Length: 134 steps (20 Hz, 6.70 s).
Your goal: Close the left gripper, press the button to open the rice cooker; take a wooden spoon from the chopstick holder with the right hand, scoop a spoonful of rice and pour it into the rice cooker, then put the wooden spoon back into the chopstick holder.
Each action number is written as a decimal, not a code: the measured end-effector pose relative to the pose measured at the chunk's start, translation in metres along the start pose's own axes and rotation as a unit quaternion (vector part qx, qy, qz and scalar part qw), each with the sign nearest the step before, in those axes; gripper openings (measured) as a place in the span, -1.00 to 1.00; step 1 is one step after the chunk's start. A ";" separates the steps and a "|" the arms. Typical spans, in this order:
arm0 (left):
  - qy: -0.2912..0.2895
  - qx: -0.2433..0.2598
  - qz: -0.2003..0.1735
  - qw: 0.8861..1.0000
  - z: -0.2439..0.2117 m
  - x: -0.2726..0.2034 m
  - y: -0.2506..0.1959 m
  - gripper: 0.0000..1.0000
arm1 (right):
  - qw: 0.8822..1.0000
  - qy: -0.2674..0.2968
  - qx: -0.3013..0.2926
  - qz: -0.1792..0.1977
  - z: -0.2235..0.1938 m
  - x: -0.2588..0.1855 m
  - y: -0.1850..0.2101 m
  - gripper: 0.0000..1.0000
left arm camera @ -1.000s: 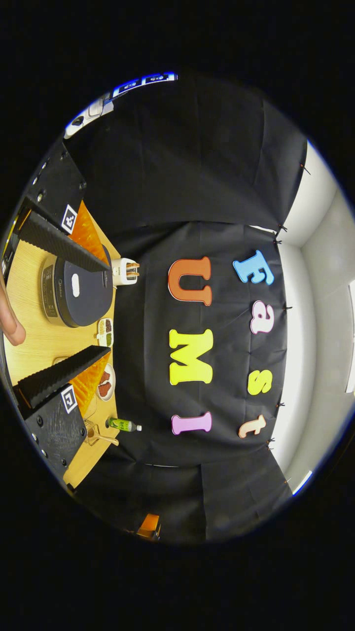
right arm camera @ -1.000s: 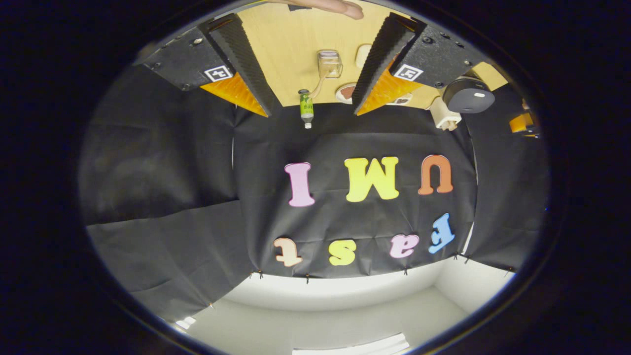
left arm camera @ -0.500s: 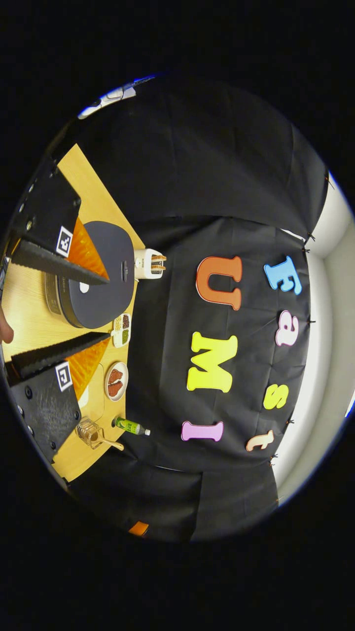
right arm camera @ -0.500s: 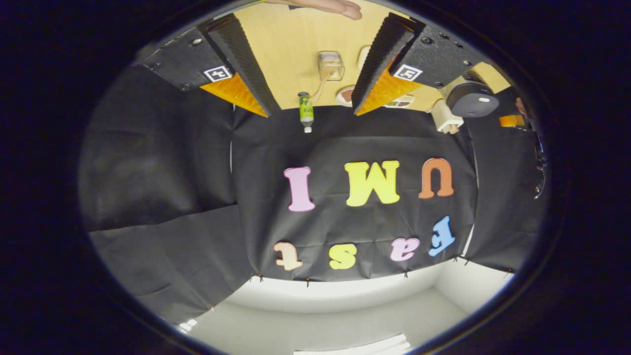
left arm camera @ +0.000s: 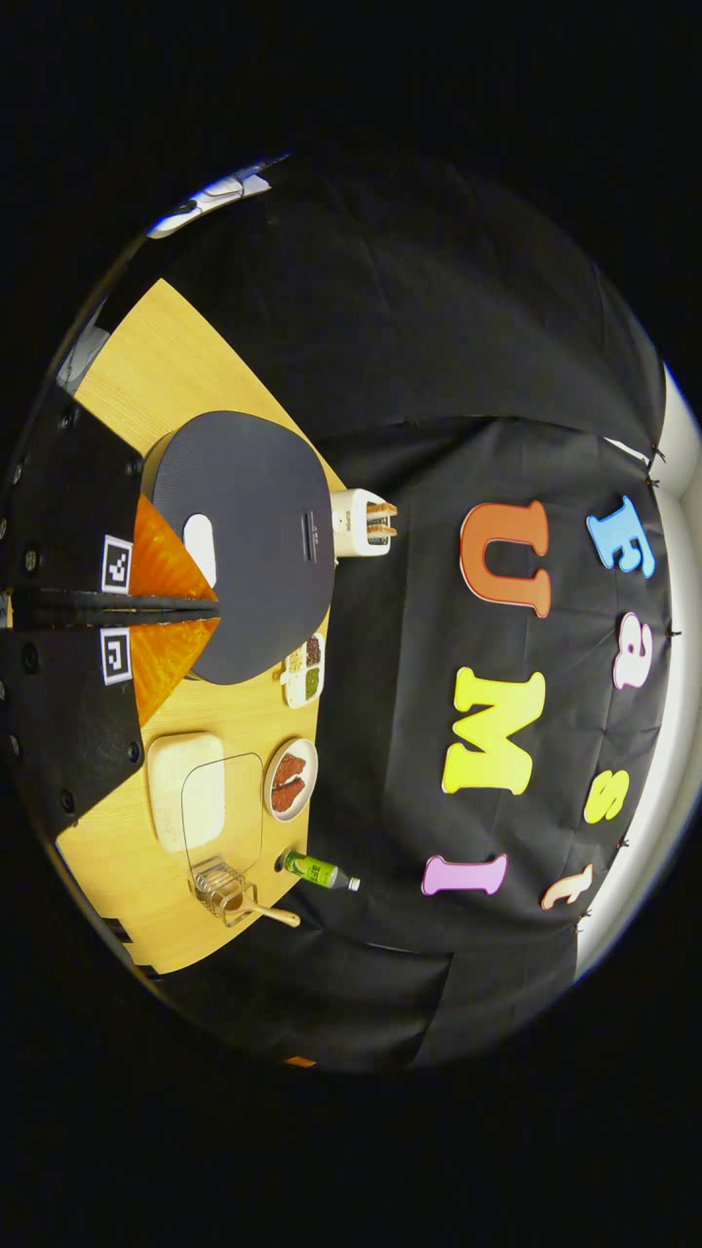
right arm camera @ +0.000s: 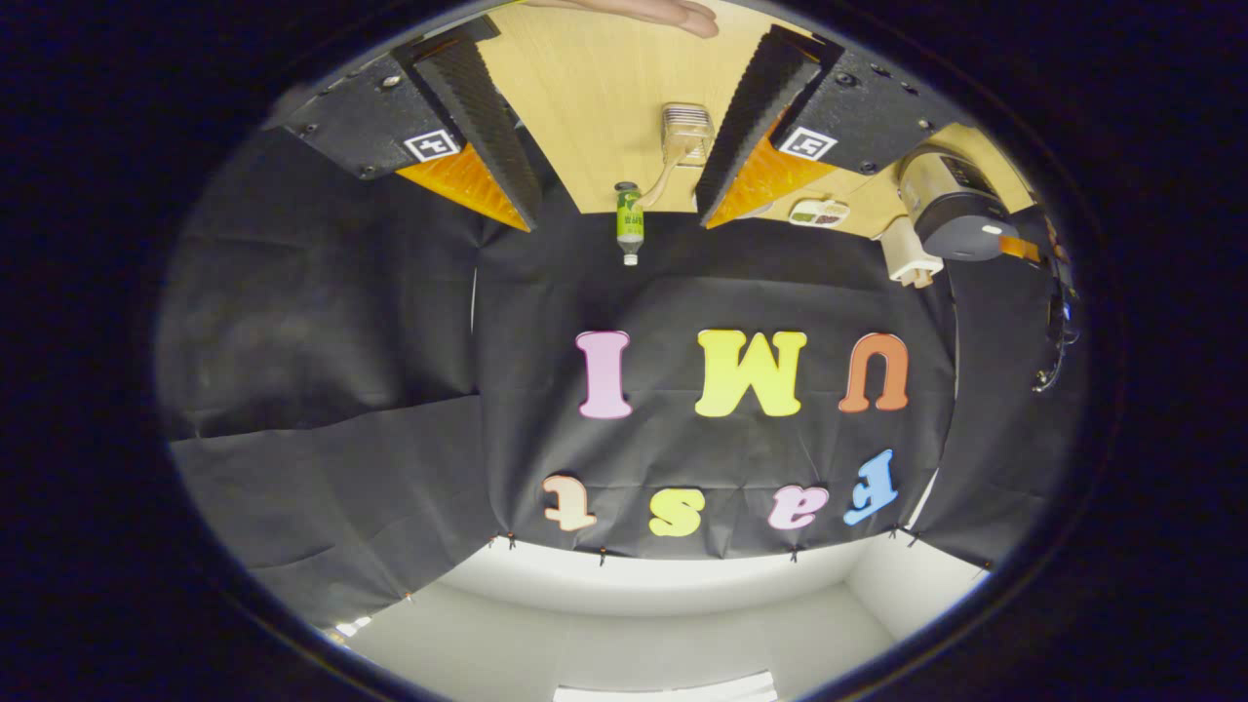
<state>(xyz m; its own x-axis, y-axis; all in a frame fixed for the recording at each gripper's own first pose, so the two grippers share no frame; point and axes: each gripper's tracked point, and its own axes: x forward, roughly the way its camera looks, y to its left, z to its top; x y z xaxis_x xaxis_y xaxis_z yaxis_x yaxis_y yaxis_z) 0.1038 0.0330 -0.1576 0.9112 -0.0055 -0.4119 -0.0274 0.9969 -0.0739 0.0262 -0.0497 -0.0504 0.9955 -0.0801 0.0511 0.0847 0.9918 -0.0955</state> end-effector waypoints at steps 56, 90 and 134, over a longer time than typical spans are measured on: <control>-0.244 0.043 0.001 0.969 0.031 -0.187 -0.052 0.89 | 0.995 0.063 0.045 0.060 -0.089 0.137 0.042 1.00; -0.243 0.032 -0.023 0.969 -0.001 -0.218 -0.043 0.90 | 0.971 0.185 0.100 0.111 -0.160 0.280 0.082 -0.65; -0.218 0.046 -0.009 0.975 -0.035 -0.208 0.005 0.89 | 0.940 0.175 0.151 0.251 -0.188 0.208 0.342 -0.75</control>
<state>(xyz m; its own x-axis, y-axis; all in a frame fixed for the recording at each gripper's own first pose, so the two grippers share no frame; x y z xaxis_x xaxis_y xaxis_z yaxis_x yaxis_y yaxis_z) -0.1006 0.0364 -0.1043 0.9998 -0.0087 0.0150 0.0085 0.9999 0.0133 0.2699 0.2540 -0.2590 0.8647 0.4299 -0.2597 -0.3632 0.8924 0.2679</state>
